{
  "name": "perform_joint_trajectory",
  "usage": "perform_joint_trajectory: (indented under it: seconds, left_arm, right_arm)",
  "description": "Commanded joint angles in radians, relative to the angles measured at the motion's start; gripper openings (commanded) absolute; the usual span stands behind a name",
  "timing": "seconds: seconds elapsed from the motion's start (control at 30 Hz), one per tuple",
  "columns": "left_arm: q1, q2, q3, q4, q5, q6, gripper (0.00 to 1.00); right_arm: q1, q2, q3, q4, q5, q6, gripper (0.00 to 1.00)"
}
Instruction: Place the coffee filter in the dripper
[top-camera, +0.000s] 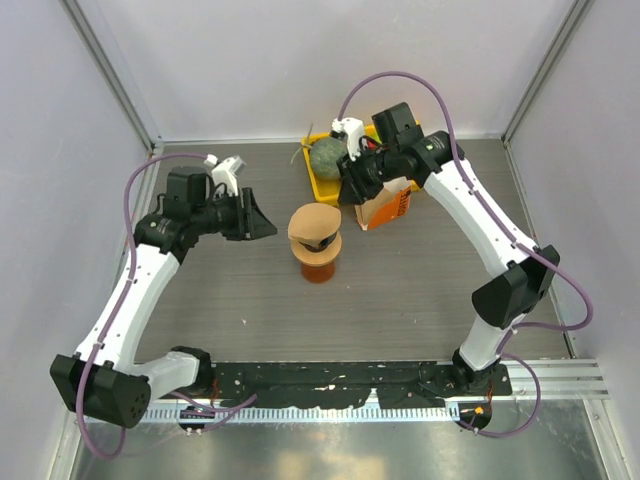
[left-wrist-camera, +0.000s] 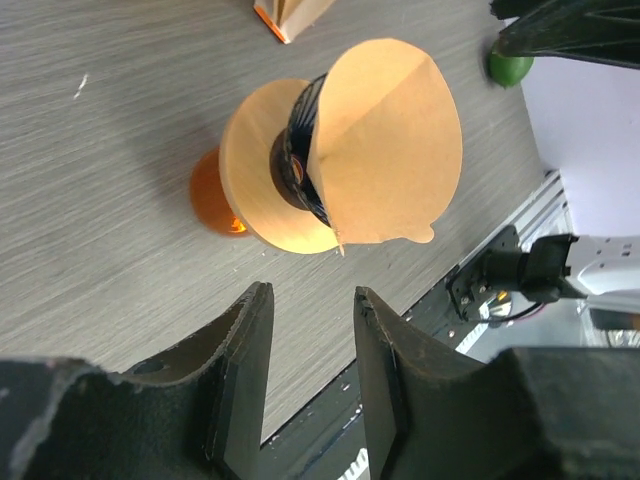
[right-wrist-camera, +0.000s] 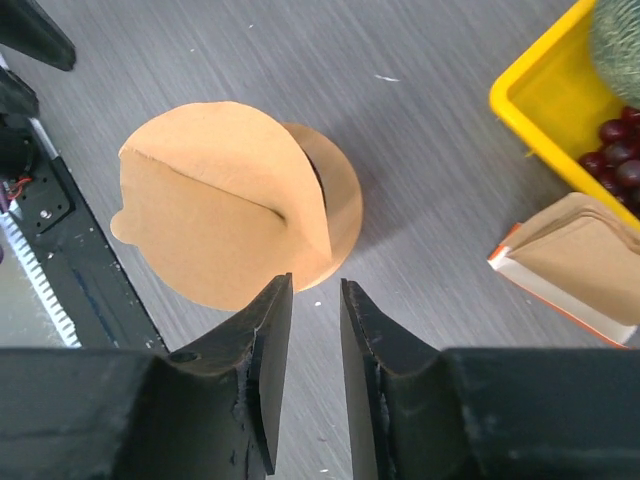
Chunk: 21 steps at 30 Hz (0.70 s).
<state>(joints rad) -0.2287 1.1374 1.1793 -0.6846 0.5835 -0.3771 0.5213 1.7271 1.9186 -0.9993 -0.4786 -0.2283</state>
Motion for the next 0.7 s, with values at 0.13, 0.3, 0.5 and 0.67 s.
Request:
perform_joint_trajectory:
  seconds: [0.13, 0.3, 0.5, 0.67]
  left_arm:
    - [-0.069, 0.033, 0.016, 0.023, -0.033, 0.067, 0.45]
    - [-0.098, 0.047, 0.017, 0.02, -0.034, 0.093, 0.47]
    - [-0.12, 0.07, 0.029, 0.01, -0.036, 0.124, 0.48]
    - [-0.136, 0.094, 0.045, 0.008, -0.044, 0.153, 0.48]
  right_arm:
    - [0.005, 0.045, -0.003, -0.004, -0.071, 0.037, 0.37]
    - [0.006, 0.061, -0.013, -0.004, -0.052, 0.044, 0.4]
    - [0.006, 0.066, -0.02, -0.002, -0.046, 0.047, 0.46]
    - [0.006, 0.075, -0.024, -0.002, -0.046, 0.046, 0.43]
